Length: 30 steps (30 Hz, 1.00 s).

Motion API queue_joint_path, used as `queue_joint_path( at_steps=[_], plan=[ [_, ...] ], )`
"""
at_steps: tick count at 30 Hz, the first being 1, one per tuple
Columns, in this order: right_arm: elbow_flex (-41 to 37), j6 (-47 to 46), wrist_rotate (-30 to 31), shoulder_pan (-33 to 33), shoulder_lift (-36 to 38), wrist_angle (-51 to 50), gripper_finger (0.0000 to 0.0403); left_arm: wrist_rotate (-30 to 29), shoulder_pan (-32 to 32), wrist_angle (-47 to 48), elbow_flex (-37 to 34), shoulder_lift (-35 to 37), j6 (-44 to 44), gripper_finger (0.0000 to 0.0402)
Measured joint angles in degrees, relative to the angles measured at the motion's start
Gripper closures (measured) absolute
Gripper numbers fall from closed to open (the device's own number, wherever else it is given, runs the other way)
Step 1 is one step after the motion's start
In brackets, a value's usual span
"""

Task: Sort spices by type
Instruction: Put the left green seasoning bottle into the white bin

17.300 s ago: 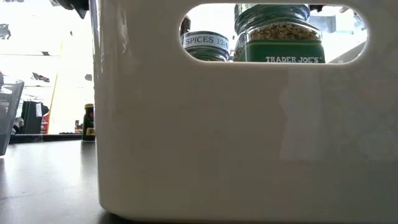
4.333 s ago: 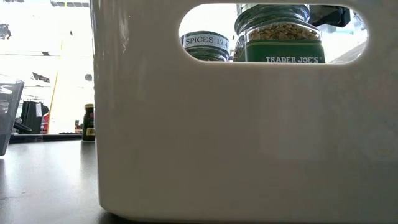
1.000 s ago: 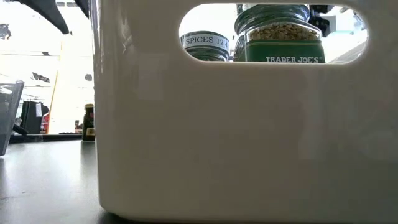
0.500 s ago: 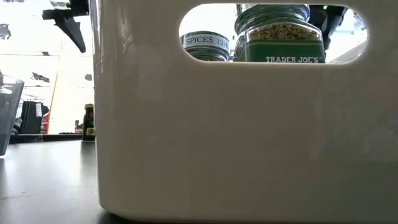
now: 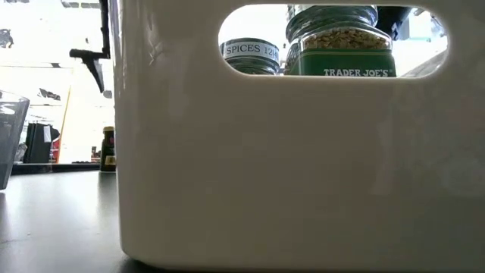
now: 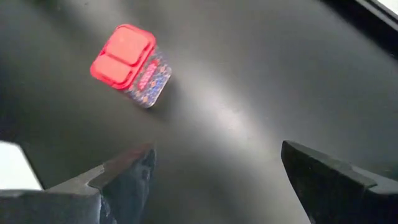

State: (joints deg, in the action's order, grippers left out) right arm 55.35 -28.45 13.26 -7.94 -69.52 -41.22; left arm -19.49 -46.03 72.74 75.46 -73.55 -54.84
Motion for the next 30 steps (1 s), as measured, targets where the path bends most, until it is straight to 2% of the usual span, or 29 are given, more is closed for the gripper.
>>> queue_joint_path(
  at_steps=[5,12,18,30],
  plan=[
    [0.0,0.17,0.0,-1.24,0.0,-0.14,0.0029,4.4,-6.53,-1.12,0.0,-5.16,3.69,0.0069],
    [0.02,0.02,0.0,-0.68,0.0,-0.44,0.0029,8.75,-10.41,-2.43,0.0,-13.21,7.23,0.007],
    [0.07,-0.02,-0.04,-0.7,0.0,-2.31,0.0029,8.72,-11.94,-1.32,-0.02,-16.73,8.12,0.007],
    [0.07,0.03,-0.04,-0.7,0.0,-3.92,0.0029,7.07,-13.76,-1.82,-0.02,-17.48,7.63,0.007]
  ],
)
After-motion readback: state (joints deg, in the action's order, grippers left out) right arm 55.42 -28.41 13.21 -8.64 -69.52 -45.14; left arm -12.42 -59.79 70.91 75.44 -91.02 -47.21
